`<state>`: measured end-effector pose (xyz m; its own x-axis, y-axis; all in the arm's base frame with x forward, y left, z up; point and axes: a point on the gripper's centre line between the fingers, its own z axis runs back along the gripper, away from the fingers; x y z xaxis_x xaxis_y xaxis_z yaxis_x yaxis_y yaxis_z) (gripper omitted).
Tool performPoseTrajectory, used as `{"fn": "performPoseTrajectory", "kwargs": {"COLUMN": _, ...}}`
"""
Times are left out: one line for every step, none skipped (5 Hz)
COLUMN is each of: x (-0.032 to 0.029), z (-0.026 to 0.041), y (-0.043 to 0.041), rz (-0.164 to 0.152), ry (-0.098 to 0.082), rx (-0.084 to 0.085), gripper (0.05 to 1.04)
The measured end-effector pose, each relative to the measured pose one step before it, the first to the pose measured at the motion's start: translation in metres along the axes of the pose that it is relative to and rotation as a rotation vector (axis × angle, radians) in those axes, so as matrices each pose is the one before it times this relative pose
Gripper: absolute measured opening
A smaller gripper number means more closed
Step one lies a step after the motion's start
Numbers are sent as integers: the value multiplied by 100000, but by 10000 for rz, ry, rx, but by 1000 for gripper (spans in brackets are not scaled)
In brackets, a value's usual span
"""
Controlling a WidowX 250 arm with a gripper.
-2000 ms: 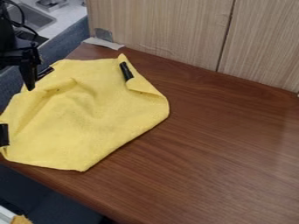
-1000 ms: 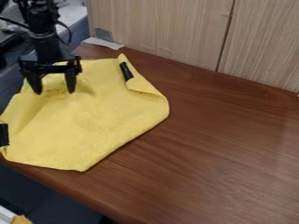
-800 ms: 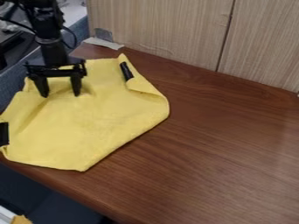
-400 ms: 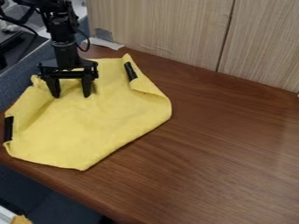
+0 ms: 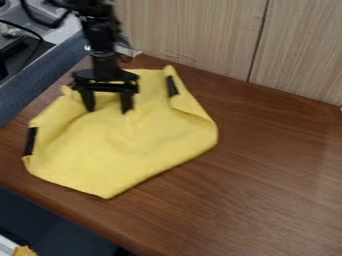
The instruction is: Move cloth from edge of table to the middle of table
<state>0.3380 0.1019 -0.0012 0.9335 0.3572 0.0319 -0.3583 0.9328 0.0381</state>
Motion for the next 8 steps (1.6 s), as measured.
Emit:
{"fn": "performPoseTrajectory", "kwargs": {"x": -654, "z": 270, "y": -3188, "rz": -895, "ry": -48, "rx": -45, "gripper": 1000}}
{"fn": "performPoseTrajectory", "kwargs": {"x": -763, "z": 175, "y": -1941, "rz": -509, "ry": 55, "rx": -10, "gripper": 1000}}
{"fn": "performPoseTrajectory", "kwargs": {"x": -338, "z": 414, "y": 21, "rz": -69, "ry": -23, "rx": 45, "gripper": 1000}}
{"fn": "performPoseTrajectory", "kwargs": {"x": 245, "z": 981, "y": 257, "rz": 35, "ry": -233, "rx": 29, "gripper": 1000}}
{"fn": "performPoseTrajectory", "kwargs": {"x": 323, "z": 1729, "y": 811, "rz": 117, "ry": -342, "rx": -10, "gripper": 1000}}
{"fn": "performPoseTrajectory", "kwargs": {"x": 242, "z": 3094, "y": 219, "rz": 47, "ry": -623, "rx": -62, "gripper": 1000}}
{"fn": "performPoseTrajectory", "kwargs": {"x": -245, "z": 3370, "y": 1032, "rz": 536, "ry": -321, "rx": 80, "gripper": 1000}}
{"fn": "performPoseTrajectory", "kwargs": {"x": -952, "z": 1233, "y": 1250, "rz": 522, "ry": 14, "rx": 130, "gripper": 1000}}
